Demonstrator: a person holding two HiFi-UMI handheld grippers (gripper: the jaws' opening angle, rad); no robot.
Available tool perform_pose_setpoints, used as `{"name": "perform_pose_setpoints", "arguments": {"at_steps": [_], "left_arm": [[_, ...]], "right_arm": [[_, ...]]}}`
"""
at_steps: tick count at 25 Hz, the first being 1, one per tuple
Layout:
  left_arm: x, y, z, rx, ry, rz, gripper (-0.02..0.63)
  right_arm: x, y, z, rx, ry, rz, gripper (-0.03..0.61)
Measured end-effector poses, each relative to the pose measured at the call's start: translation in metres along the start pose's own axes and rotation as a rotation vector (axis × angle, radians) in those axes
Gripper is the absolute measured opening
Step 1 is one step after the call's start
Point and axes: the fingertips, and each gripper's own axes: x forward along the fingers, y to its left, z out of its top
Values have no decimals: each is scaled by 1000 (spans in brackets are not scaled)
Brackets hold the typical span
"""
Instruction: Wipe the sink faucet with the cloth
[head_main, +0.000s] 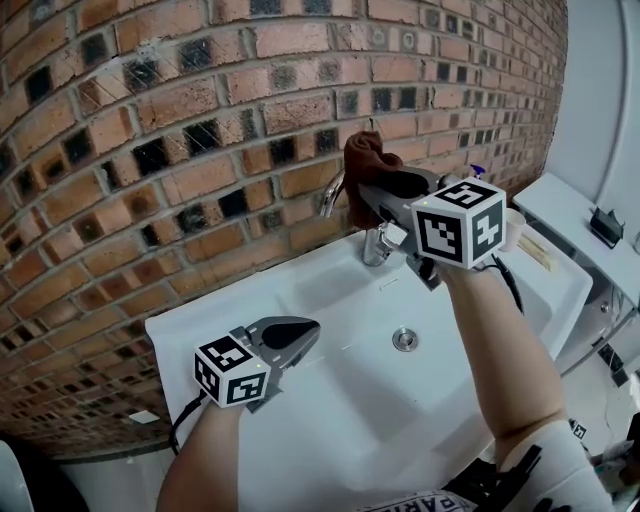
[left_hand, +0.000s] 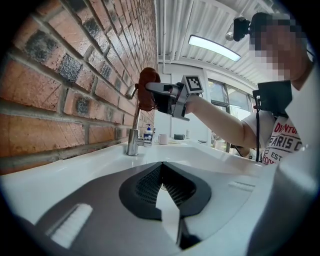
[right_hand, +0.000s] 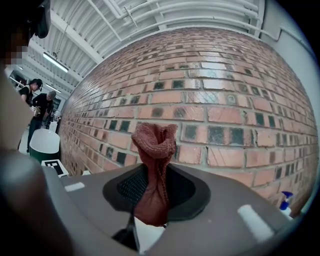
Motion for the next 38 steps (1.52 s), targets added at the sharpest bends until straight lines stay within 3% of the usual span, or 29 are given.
{"name": "perform_pose_setpoints", "arguments": {"at_steps": [10,31,38], "left_arm": [[1,-1,-1,-1,6,-4,6],[2,0,-1,0,11,-4,6],[2,1,-2,-3,13,-6,6]], "right_arm": [[-10,-51,-33,38,29,-120,103],[-4,-62,-109,161,79,-116,104],[-3,-62,-115,165,83,-118,104]]}}
